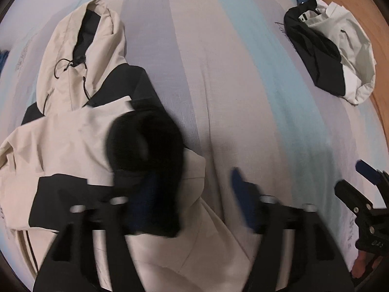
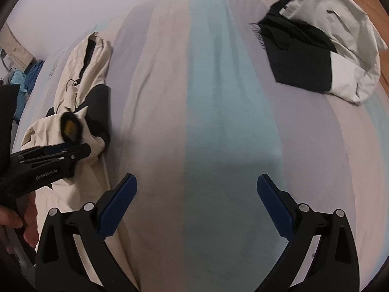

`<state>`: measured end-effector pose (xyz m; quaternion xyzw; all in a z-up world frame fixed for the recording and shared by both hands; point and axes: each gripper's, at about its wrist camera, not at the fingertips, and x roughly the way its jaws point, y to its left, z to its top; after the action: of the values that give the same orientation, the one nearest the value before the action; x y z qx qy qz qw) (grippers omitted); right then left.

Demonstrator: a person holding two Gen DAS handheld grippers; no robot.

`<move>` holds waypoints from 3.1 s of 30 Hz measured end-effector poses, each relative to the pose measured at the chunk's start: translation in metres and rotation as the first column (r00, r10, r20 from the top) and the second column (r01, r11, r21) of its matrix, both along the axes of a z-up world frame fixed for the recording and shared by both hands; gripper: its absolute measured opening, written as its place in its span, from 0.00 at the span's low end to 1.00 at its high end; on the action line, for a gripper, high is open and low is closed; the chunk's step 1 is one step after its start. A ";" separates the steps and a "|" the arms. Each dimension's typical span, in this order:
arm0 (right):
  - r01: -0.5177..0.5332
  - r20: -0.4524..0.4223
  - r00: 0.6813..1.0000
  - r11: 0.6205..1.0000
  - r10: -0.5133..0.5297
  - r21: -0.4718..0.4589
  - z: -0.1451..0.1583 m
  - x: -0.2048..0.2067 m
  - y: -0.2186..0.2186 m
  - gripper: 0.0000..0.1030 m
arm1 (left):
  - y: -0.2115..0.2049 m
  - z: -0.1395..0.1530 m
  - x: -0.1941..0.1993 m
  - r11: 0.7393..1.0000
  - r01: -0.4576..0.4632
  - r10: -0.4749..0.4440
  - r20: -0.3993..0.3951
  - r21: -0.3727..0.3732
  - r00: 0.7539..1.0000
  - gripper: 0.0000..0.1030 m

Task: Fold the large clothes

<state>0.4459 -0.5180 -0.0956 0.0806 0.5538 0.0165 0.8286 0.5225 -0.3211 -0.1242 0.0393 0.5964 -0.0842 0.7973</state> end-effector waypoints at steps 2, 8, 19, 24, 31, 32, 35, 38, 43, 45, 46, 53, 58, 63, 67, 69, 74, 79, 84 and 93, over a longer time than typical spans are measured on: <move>0.005 -0.005 1.000 1.000 -0.005 -0.001 -0.001 -0.004 -0.006 0.92 | -0.004 -0.002 0.000 1.000 -0.002 0.002 0.002 0.004 1.000 0.74; 0.015 -0.010 1.000 1.000 -0.015 0.003 -0.003 -0.009 -0.017 0.92 | -0.009 0.000 -0.001 1.000 -0.009 0.009 0.018 -0.005 1.000 0.89; 0.015 0.016 1.000 1.000 -0.015 0.017 0.010 -0.007 -0.007 0.92 | 0.001 0.023 -0.006 0.997 0.002 -0.008 0.083 0.071 0.996 0.94; -0.011 0.041 0.999 0.999 0.010 0.030 0.024 0.000 0.023 0.93 | 0.037 0.038 -0.011 0.998 -0.018 0.012 0.097 0.060 0.995 0.94; -0.056 0.091 0.994 0.998 0.054 0.018 0.047 0.009 0.083 0.93 | 0.118 0.066 -0.016 0.997 -0.065 0.062 0.096 0.035 0.993 0.94; -0.063 0.095 0.994 0.998 0.061 0.014 0.050 0.012 0.093 0.93 | 0.132 0.070 -0.017 0.996 -0.077 0.073 0.097 0.034 0.993 0.94; -0.072 0.108 0.992 0.997 0.071 0.006 0.064 0.022 0.124 0.93 | 0.177 0.080 -0.016 0.994 -0.101 0.096 0.103 0.041 0.990 0.94; -0.083 0.123 0.989 0.997 0.083 -0.002 0.078 0.030 0.153 0.93 | 0.210 0.088 -0.014 0.994 -0.098 0.093 0.107 0.042 0.990 0.94; -0.096 0.141 0.985 0.995 0.101 -0.040 0.104 0.047 0.208 0.93 | 0.269 0.103 -0.006 0.997 -0.069 0.065 0.113 0.037 0.991 0.94; -0.100 0.149 0.983 0.993 0.107 -0.058 0.116 0.054 0.228 0.93 | 0.288 0.107 0.001 0.998 -0.058 0.054 0.109 0.032 0.993 0.94; -0.102 0.150 0.982 0.993 0.111 -0.065 0.119 0.058 0.235 0.93 | 0.296 0.108 0.004 0.998 -0.055 0.051 0.106 0.031 0.993 0.94; -0.134 0.162 0.975 0.986 0.149 -0.097 0.126 0.095 0.277 0.93 | 0.335 0.113 0.041 0.999 -0.029 0.026 0.116 0.026 0.993 0.94; -0.176 0.156 0.970 0.982 0.185 -0.072 0.106 0.136 0.283 0.93 | 0.335 0.100 0.077 1.000 -0.008 0.007 0.115 0.004 0.993 0.94; -0.237 0.151 0.957 0.968 0.247 -0.082 0.087 0.178 0.286 0.93 | 0.332 0.083 0.120 1.000 -0.006 0.007 0.103 -0.013 0.995 0.94; -0.286 0.135 0.945 0.954 0.297 -0.093 0.071 0.209 0.290 0.93 | 0.328 0.073 0.151 1.000 -0.005 0.006 0.104 -0.019 0.995 0.94; -0.319 0.129 0.935 0.942 0.331 -0.109 0.061 0.225 0.295 0.93 | 0.326 0.065 0.167 1.000 0.004 -0.002 0.098 -0.021 0.995 0.94; -0.355 0.117 0.923 0.928 0.368 -0.115 0.040 0.258 0.303 0.93 | 0.321 0.045 0.200 1.000 0.029 -0.029 0.092 -0.008 0.995 0.94; -0.378 0.114 0.913 0.917 0.392 -0.128 0.024 0.287 0.310 0.93 | 0.320 0.033 0.226 0.999 0.040 -0.039 0.097 -0.006 0.995 0.94; -0.391 0.112 0.906 0.909 0.407 -0.144 0.013 0.315 0.316 0.93 | 0.324 0.020 0.251 1.000 0.029 -0.028 0.097 -0.003 0.995 0.94; -0.386 0.098 0.911 0.911 0.401 -0.146 -0.004 0.357 0.321 0.93 | 0.329 0.008 0.287 1.000 0.022 -0.020 0.101 -0.020 0.995 0.94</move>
<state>0.8032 -0.1968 -0.0991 -0.0851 0.5052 0.1543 0.8448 0.8098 0.0078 -0.1158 0.0415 0.5539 -0.0967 0.8259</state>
